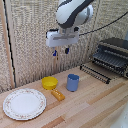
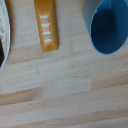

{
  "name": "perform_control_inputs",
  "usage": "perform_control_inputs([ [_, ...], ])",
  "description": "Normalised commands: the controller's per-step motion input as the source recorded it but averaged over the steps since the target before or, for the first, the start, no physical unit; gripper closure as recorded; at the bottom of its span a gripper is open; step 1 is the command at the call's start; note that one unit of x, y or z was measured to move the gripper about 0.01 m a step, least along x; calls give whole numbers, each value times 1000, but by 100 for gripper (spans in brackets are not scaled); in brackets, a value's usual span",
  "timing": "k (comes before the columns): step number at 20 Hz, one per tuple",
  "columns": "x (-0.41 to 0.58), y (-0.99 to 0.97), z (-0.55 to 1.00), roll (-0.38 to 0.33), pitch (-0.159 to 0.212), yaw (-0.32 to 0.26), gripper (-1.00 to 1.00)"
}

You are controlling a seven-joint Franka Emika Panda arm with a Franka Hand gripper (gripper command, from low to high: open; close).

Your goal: Please guide your gripper toward the loaf. Carefully hold the bread using your gripper. Position the gripper over the white dish. Gently place the bread on the white dish.

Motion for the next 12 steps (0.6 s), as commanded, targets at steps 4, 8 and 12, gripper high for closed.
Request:
perform_control_inputs([
  [4,-149,454,-316,-73,85,-2,-100],
  [8,-199,441,-357,-78,116,0,-100],
  [12,-145,341,-305,-47,95,0,-100],
])
